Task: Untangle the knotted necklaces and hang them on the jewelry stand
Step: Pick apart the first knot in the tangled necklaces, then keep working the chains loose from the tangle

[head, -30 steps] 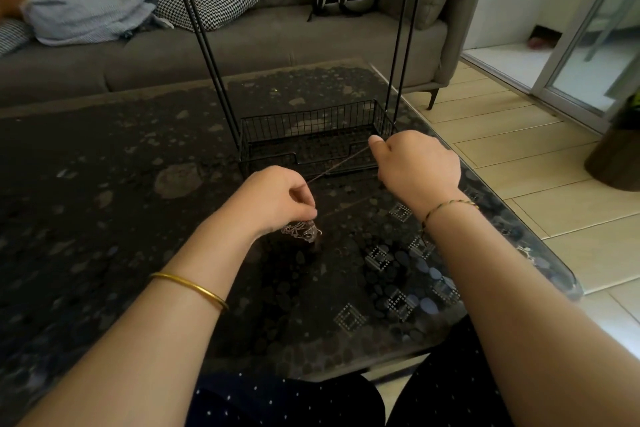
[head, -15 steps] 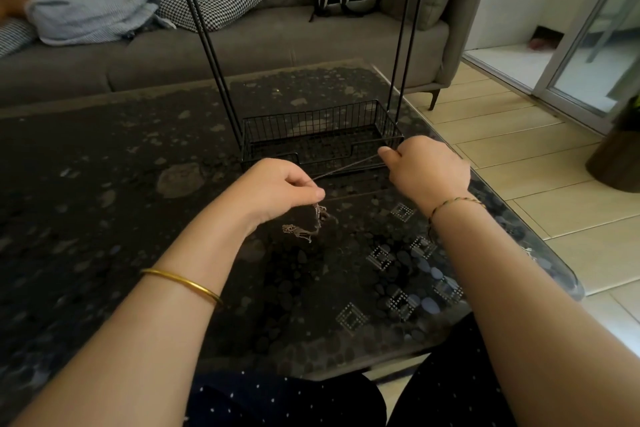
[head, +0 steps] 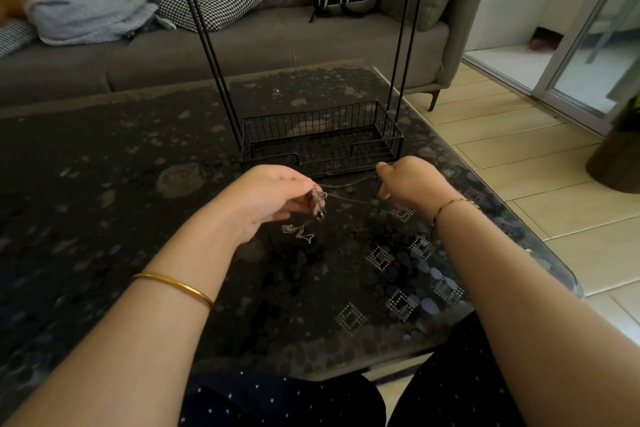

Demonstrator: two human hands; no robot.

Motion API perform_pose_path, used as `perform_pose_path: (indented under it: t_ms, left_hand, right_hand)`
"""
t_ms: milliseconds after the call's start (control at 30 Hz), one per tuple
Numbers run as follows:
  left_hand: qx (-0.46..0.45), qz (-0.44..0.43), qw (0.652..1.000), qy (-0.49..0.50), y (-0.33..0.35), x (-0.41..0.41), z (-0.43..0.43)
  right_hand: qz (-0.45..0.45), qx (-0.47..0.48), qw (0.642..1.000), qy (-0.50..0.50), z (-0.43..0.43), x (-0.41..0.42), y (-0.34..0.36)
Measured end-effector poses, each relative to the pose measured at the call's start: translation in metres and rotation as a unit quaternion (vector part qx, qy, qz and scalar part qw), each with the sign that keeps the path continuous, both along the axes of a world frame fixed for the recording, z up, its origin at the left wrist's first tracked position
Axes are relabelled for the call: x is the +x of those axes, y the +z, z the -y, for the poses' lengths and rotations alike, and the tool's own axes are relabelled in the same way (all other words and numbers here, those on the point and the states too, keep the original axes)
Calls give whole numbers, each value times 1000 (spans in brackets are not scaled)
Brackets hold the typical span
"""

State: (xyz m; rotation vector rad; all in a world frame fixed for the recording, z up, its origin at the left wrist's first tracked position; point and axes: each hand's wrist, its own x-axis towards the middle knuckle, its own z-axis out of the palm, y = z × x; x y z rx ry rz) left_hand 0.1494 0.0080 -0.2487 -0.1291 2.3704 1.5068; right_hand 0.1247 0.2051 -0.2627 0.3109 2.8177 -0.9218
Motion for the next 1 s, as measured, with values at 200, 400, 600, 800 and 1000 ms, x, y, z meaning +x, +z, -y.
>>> perform_pose_path:
  t_ms: [200,400,600,800,1000]
  left_hand:
    - [73,18,997,-15,6,3,-4]
    - [47,13,998,32,7,2,-8]
    - [-200,-121,972,26,-6,-1,-3]
    - [-12,-135,985,104,-8,-8,-1]
    - [164,-85,975,124,3,-4,-11]
  right_hand:
    - [56,-142,988,-32,7,2,5]
    - [7,-115,993,-17,7,-1,-1]
    - [-79,-95,992,-6,8,-7,-10]
    - [-103,-105,989,17,23,-7,-12]
    - [-124,9,982,140,40,4,-3]
